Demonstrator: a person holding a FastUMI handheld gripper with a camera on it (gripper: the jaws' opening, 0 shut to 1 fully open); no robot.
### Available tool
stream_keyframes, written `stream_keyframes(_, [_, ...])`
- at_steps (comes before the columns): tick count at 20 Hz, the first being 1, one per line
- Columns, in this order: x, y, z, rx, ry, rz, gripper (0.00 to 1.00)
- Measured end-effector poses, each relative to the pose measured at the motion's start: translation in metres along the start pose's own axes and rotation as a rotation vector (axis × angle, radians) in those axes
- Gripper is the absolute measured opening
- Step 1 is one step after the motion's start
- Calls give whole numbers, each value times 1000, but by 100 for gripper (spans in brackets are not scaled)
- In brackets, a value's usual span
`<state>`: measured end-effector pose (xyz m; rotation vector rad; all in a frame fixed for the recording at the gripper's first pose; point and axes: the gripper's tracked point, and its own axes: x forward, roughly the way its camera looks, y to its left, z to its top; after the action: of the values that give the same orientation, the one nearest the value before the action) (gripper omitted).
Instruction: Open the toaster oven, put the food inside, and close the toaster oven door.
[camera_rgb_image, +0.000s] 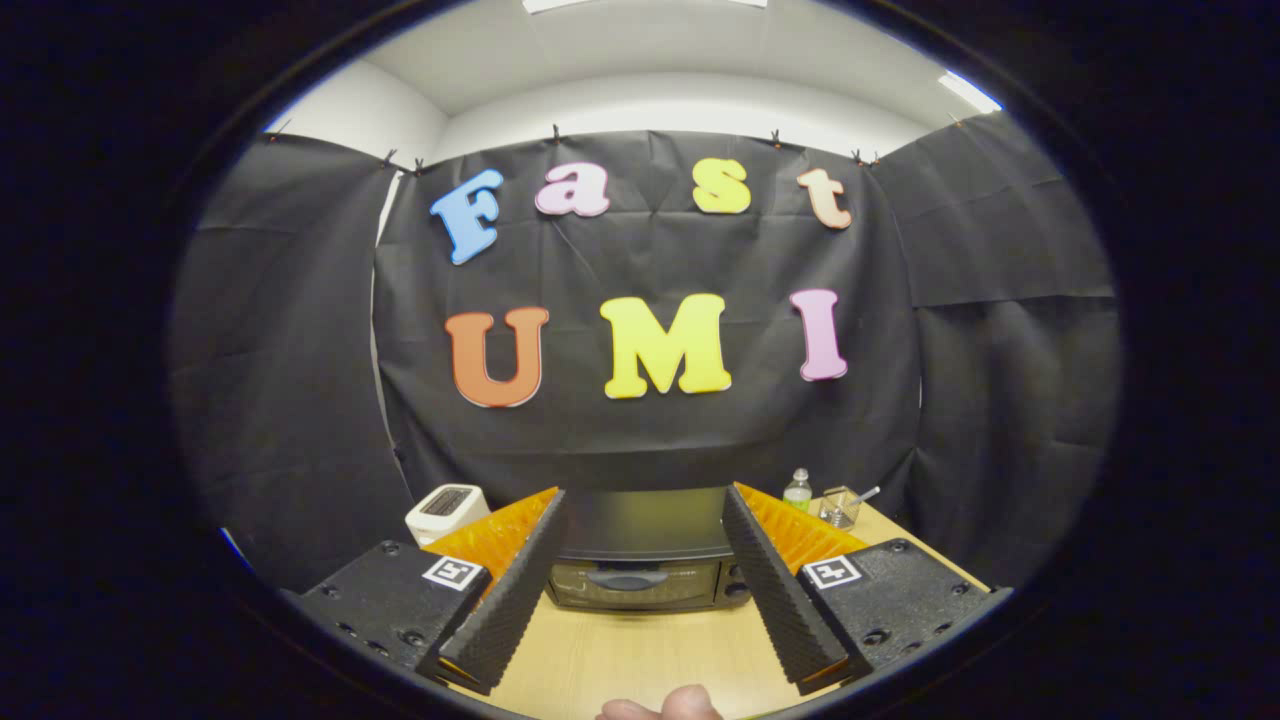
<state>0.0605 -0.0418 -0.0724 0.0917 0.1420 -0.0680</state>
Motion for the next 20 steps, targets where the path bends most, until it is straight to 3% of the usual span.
stream_keyframes(5, [64,-10,-31,34,60,-20,100])
stream_keyframes(12, [158,6,-126,7,254,23,100])
stream_keyframes(20, [200,21,-197,-19,377,55,100])
